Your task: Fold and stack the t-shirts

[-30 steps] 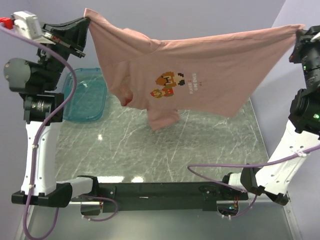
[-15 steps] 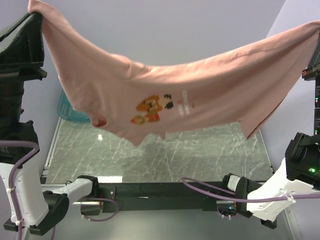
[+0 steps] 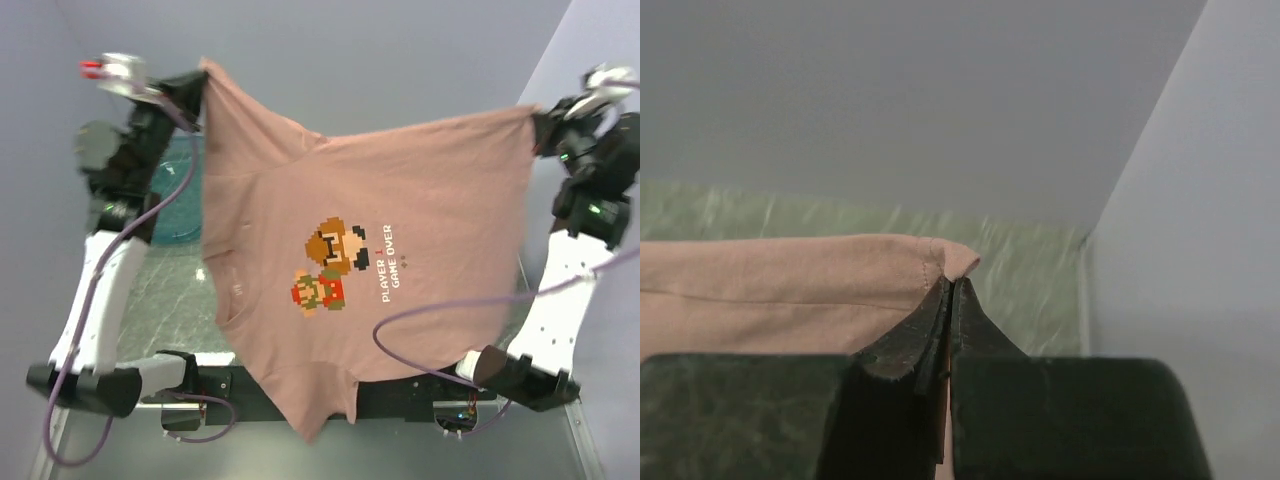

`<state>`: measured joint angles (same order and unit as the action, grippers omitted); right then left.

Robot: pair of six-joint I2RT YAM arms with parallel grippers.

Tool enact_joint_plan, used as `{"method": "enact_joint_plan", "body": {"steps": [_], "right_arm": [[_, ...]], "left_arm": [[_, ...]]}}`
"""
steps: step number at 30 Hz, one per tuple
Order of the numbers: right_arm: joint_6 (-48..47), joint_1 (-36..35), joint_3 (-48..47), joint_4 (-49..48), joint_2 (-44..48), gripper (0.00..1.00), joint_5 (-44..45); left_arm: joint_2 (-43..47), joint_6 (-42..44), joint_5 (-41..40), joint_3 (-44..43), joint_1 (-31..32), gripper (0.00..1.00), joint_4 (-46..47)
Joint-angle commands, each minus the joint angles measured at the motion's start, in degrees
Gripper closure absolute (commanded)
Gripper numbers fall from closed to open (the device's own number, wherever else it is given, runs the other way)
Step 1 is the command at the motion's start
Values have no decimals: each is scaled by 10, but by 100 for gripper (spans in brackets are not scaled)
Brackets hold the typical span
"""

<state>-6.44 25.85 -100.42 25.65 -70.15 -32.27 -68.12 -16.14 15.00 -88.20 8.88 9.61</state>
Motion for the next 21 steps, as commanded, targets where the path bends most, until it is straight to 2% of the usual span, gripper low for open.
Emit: {"method": "enact_joint_plan", "body": {"steps": [1,5,9,11,16,21], "right_arm": [[-23,-12,133,-74,0,100,-32],[-52,-47,254,-151,-27,100,-21],[-81,-97,308,-236,-110,100,37],[-75,-114,292,-248,-187,100,55],[-32,-127,162,-231,-360,100,104],[-14,-127,77,-207,-428,100,127]], "left_arm": [[-52,1,-16,75,-4,100,64],[-152,-27,10,127,-15,100,127],[-279,-56,36,97,-23,100,152],[-355,-60,41,66,-25,100,134],[-492,-71,31,-68,-31,100,83],[-561,-72,34,-188,-34,100,33]]}}
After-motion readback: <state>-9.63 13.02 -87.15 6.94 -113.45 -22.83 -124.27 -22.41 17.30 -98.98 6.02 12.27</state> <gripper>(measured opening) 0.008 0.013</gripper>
